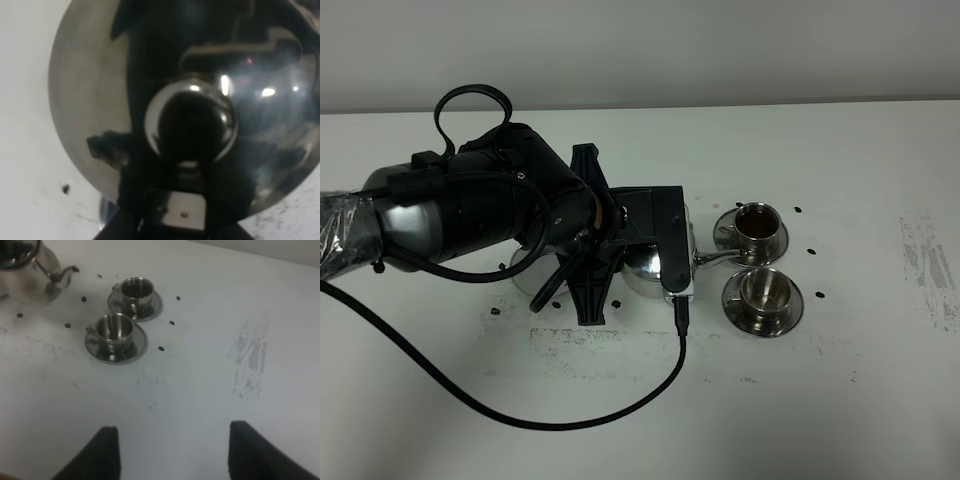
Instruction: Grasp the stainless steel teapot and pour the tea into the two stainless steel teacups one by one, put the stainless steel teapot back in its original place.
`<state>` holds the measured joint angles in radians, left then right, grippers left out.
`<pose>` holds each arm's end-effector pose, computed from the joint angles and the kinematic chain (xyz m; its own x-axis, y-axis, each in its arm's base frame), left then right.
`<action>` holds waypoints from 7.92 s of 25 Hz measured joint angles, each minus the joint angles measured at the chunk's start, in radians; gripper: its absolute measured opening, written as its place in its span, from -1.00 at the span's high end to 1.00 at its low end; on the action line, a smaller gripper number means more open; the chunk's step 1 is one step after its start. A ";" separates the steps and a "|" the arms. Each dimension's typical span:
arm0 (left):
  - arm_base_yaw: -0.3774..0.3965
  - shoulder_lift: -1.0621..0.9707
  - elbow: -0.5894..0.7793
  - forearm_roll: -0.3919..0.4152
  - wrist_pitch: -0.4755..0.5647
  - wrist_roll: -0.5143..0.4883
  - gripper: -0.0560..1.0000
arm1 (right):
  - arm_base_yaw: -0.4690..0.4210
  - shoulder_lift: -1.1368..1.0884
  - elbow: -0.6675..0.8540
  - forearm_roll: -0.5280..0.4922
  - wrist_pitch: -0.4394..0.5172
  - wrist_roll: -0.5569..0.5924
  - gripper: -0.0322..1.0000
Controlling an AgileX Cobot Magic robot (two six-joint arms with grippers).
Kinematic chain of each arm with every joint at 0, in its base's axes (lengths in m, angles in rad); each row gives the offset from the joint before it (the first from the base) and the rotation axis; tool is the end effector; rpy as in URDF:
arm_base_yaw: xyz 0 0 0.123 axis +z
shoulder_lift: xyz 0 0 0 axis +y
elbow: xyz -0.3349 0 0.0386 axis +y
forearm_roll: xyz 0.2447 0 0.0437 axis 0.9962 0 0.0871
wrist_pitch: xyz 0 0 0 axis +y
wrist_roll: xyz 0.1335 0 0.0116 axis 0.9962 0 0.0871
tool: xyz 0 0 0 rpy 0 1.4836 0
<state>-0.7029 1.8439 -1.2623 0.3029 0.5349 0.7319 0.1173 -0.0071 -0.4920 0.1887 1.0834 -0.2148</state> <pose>0.3386 -0.2601 0.2250 0.1321 0.9743 -0.1823 0.8559 -0.0193 0.5167 -0.0271 0.0192 0.2525 -0.4308 -0.1752 -0.8853 -0.3171 0.9478 -0.0332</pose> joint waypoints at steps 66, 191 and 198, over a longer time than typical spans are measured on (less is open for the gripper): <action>-0.102 0.214 -0.224 0.279 0.145 -0.067 0.55 | 0.000 0.000 0.000 0.002 0.000 0.000 0.04; -0.163 0.214 -0.224 0.663 0.100 0.045 0.55 | 0.000 0.000 0.000 0.003 0.000 0.000 0.11; -0.163 0.214 -0.224 0.680 0.100 0.046 0.55 | 0.000 0.000 0.000 0.003 0.000 0.000 0.11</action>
<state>-0.8654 2.0580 -1.4862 0.9829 0.6348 0.7775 0.1173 -0.0071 -0.4920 0.1913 1.0834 -0.2148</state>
